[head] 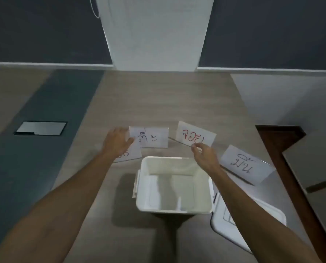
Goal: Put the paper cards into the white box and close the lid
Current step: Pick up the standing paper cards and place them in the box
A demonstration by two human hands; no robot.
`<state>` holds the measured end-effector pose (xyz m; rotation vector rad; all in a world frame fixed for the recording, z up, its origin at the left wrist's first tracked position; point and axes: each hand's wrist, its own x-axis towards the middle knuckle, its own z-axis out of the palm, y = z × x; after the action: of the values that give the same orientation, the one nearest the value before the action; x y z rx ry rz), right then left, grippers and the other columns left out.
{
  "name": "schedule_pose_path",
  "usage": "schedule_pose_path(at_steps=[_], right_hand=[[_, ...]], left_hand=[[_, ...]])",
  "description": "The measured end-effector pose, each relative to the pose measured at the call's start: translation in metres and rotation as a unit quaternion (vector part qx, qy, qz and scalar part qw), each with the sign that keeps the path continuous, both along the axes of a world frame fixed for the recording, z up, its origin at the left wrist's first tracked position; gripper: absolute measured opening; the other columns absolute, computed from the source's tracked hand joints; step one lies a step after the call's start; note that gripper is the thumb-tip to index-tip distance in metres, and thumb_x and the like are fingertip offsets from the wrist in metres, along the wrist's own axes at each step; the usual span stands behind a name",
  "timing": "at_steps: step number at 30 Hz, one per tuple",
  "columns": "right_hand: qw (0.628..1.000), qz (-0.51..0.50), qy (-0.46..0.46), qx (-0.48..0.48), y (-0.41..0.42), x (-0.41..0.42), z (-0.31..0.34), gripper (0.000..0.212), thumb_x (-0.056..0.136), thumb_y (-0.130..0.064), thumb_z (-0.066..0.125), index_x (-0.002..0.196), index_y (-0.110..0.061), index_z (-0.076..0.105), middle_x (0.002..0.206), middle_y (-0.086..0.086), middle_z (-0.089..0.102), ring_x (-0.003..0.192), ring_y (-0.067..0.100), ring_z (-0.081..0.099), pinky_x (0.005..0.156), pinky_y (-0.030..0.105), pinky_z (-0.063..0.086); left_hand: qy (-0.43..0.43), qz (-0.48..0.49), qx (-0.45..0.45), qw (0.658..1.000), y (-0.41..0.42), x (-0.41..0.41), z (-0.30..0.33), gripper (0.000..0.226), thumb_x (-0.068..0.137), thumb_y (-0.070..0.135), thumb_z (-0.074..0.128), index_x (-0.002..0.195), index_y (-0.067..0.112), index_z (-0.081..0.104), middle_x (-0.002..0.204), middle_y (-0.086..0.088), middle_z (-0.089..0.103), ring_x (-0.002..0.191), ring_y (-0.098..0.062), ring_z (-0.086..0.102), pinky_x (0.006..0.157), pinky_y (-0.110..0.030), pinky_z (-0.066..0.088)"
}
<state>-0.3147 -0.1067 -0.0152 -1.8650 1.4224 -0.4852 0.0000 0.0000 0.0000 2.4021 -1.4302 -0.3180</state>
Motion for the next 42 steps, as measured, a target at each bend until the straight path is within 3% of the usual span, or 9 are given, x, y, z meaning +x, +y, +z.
schedule_pose_path(at_steps=[4, 7, 11, 14, 19, 28, 33, 37, 42], right_hand=[[0.998, -0.028, -0.041, 0.046, 0.014, -0.017, -0.020, 0.031, 0.099, -0.034, 0.051, 0.116, -0.014, 0.068, 0.116, 0.008, 0.070, 0.107, 0.023, 0.062, 0.083, 0.027, 0.042], [0.987, -0.049, -0.110, 0.103, 0.010, -0.019, -0.022, 0.028, 0.099, -0.032, 0.052, 0.116, -0.017, 0.069, 0.112, 0.002, 0.072, 0.108, 0.016, 0.063, 0.089, 0.027, 0.044], [0.978, -0.008, -0.123, 0.169, 0.005, -0.024, -0.027, 0.027, 0.099, -0.035, 0.051, 0.107, -0.025, 0.076, 0.113, -0.006, 0.073, 0.109, 0.004, 0.062, 0.103, 0.029, 0.041], [0.970, -0.027, -0.123, 0.209, 0.004, -0.027, -0.035, 0.034, 0.096, -0.048, 0.053, 0.101, -0.026, 0.078, 0.116, 0.002, 0.073, 0.111, 0.015, 0.064, 0.101, 0.036, 0.047], [0.984, -0.049, -0.102, 0.138, 0.004, -0.019, -0.037, 0.044, 0.094, -0.047, 0.056, 0.116, -0.013, 0.072, 0.116, 0.000, 0.069, 0.109, 0.009, 0.058, 0.079, 0.012, 0.038], [0.985, -0.057, -0.113, 0.117, 0.008, -0.014, -0.040, 0.045, 0.094, -0.049, 0.056, 0.110, -0.011, 0.074, 0.112, 0.012, 0.074, 0.107, 0.024, 0.066, 0.076, 0.022, 0.043], [0.981, -0.062, -0.119, 0.140, 0.008, -0.015, -0.039, 0.045, 0.093, -0.053, 0.056, 0.109, -0.015, 0.075, 0.107, 0.004, 0.074, 0.097, 0.015, 0.063, 0.081, 0.025, 0.041], [0.977, -0.073, -0.134, 0.146, 0.008, -0.015, -0.040, 0.042, 0.093, -0.048, 0.057, 0.109, -0.014, 0.075, 0.104, 0.001, 0.071, 0.103, 0.018, 0.063, 0.082, 0.025, 0.042], [0.978, -0.057, -0.135, 0.148, 0.009, -0.017, -0.036, 0.047, 0.092, -0.052, 0.057, 0.113, -0.013, 0.074, 0.120, 0.005, 0.070, 0.111, 0.018, 0.061, 0.087, 0.025, 0.040]], left_hand=[[-0.026, 0.009, 0.073, 0.997, -0.004, 0.027, -0.008, 0.063, 0.083, 0.041, 0.068, 0.136, 0.011, 0.051, 0.137, -0.018, 0.054, 0.127, -0.036, 0.045, 0.107, -0.042, 0.034], [-0.026, 0.009, 0.157, 0.987, -0.009, 0.038, -0.013, 0.064, 0.076, 0.035, 0.077, 0.133, 0.016, 0.055, 0.129, -0.015, 0.061, 0.119, -0.035, 0.053, 0.099, -0.041, 0.044], [-0.012, -0.006, 0.216, 0.976, -0.010, 0.050, -0.029, 0.044, 0.087, 0.014, 0.059, 0.131, 0.016, 0.057, 0.127, -0.016, 0.063, 0.112, -0.034, 0.059, 0.094, -0.039, 0.048], [-0.030, -0.012, 0.222, 0.974, -0.007, 0.052, -0.039, 0.049, 0.091, 0.012, 0.051, 0.138, 0.024, 0.050, 0.129, -0.016, 0.061, 0.112, -0.035, 0.059, 0.092, -0.039, 0.048], [-0.064, -0.005, 0.178, 0.982, -0.003, 0.045, -0.028, 0.040, 0.089, 0.011, 0.055, 0.128, 0.014, 0.053, 0.112, -0.020, 0.066, 0.098, -0.037, 0.063, 0.080, -0.041, 0.051], [-0.153, -0.031, -0.027, 0.987, 0.007, -0.009, 0.063, 0.017, 0.081, 0.006, 0.061, 0.094, 0.011, 0.053, 0.092, -0.019, 0.067, 0.079, -0.041, 0.062, 0.060, -0.038, 0.040], [-0.131, -0.111, -0.101, 0.980, 0.020, -0.089, 0.091, 0.013, 0.079, 0.006, 0.058, 0.089, 0.014, 0.055, 0.084, -0.015, 0.067, 0.077, -0.038, 0.061, 0.061, -0.034, 0.032], [-0.112, -0.185, -0.022, 0.976, 0.033, -0.150, 0.065, 0.018, 0.079, 0.005, 0.053, 0.085, 0.021, 0.048, 0.084, -0.003, 0.065, 0.081, -0.031, 0.060, 0.066, -0.034, 0.030], [-0.090, -0.254, 0.124, 0.955, 0.057, -0.177, 0.006, 0.019, 0.090, 0.023, 0.042, 0.102, 0.014, 0.052, 0.104, -0.012, 0.066, 0.097, -0.035, 0.059, 0.079, -0.041, 0.037]])
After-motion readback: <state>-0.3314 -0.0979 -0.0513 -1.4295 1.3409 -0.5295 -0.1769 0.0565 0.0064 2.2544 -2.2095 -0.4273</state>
